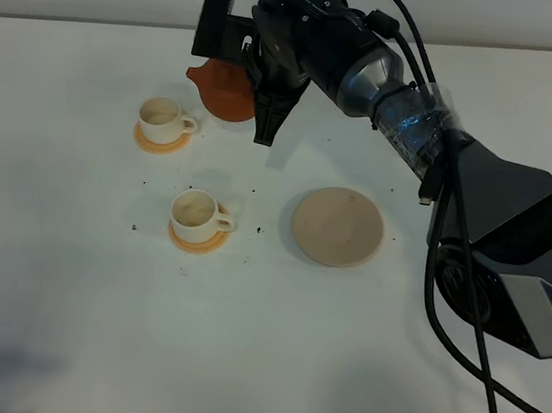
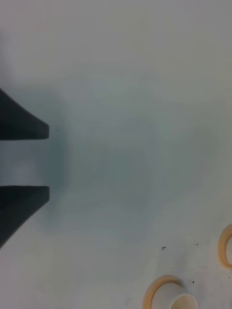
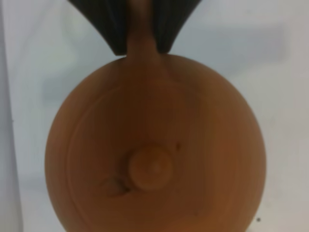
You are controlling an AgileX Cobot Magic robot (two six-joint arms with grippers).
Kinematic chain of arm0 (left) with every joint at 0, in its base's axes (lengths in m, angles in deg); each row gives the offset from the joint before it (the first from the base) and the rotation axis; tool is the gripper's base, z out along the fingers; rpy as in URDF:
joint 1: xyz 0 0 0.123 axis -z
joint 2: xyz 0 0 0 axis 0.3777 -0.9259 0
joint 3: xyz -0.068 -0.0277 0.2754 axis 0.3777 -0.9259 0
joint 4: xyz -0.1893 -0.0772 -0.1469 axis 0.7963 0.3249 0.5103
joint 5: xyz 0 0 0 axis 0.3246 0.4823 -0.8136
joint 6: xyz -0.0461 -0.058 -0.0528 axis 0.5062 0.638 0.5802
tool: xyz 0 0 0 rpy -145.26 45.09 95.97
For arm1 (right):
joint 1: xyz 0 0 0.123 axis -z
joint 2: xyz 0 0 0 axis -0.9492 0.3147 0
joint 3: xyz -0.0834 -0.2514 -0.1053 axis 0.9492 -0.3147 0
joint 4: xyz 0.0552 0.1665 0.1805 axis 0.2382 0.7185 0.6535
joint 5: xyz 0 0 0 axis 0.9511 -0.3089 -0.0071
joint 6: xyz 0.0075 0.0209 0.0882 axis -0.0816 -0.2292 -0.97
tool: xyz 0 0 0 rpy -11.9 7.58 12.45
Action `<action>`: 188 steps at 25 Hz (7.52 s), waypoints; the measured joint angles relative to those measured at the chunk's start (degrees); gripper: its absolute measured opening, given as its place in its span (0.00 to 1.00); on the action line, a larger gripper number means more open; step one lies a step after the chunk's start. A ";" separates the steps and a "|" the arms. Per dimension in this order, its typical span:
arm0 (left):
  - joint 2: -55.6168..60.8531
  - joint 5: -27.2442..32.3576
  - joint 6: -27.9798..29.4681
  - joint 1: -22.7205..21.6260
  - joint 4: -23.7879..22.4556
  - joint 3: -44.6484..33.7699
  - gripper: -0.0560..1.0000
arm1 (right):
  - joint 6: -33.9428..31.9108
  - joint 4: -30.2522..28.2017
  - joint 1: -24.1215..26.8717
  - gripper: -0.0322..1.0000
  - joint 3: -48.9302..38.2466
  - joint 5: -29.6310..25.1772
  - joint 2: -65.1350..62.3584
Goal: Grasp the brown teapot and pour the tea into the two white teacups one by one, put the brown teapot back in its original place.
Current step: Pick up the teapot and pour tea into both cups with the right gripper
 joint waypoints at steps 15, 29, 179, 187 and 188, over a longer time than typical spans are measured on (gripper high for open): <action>0.00 0.00 0.00 0.00 0.00 0.00 0.31 | 0.05 -8.50 -2.97 0.16 0.00 1.57 1.07; 0.00 0.00 0.00 0.00 0.00 0.00 0.31 | 0.29 -13.98 -5.46 0.16 0.00 4.42 1.56; 0.00 0.00 0.00 0.00 0.00 0.00 0.31 | 11.76 -38.14 -8.09 0.16 0.00 14.62 4.61; 0.00 0.00 0.00 0.00 0.00 0.00 0.31 | 7.09 -32.50 -8.20 0.16 0.00 8.93 4.55; 0.00 0.00 0.00 0.00 0.00 0.00 0.31 | 6.44 -31.81 -8.20 0.16 0.00 8.54 4.55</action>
